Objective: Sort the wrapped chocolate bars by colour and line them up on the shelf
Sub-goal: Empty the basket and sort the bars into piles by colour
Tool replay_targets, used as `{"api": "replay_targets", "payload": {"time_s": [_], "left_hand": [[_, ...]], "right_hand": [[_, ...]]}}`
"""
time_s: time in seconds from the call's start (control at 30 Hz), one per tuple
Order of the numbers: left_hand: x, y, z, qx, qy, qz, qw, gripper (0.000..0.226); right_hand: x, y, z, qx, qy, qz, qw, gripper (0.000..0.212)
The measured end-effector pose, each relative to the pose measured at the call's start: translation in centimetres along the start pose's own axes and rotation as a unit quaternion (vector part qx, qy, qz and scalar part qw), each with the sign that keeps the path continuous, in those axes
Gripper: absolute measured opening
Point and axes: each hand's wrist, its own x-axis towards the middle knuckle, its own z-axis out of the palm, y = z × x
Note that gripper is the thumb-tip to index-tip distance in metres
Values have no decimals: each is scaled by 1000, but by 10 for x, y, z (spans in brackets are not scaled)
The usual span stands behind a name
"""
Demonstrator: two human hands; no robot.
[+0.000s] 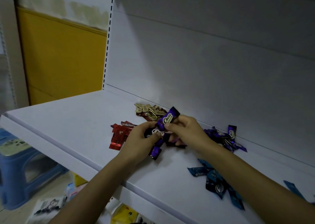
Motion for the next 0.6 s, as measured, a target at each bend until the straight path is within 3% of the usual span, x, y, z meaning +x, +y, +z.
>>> {"api": "replay_targets", "payload": {"time_s": [0.2, 0.33, 0.47, 0.6], "left_hand": [[-2, 2, 0, -23, 12, -1, 1000, 48], [-1, 1, 3, 14, 19, 0, 1000, 21], [-3, 3, 6, 28, 18, 8, 999, 9], [-4, 3, 5, 37, 39, 6, 999, 7]], "right_hand": [[6, 11, -44, 47, 117, 94, 988, 15], [9, 27, -81, 104, 210, 166, 958, 20], [3, 32, -92, 193, 205, 209, 937, 15], [-3, 22, -78, 172, 160, 191, 953, 11]]}}
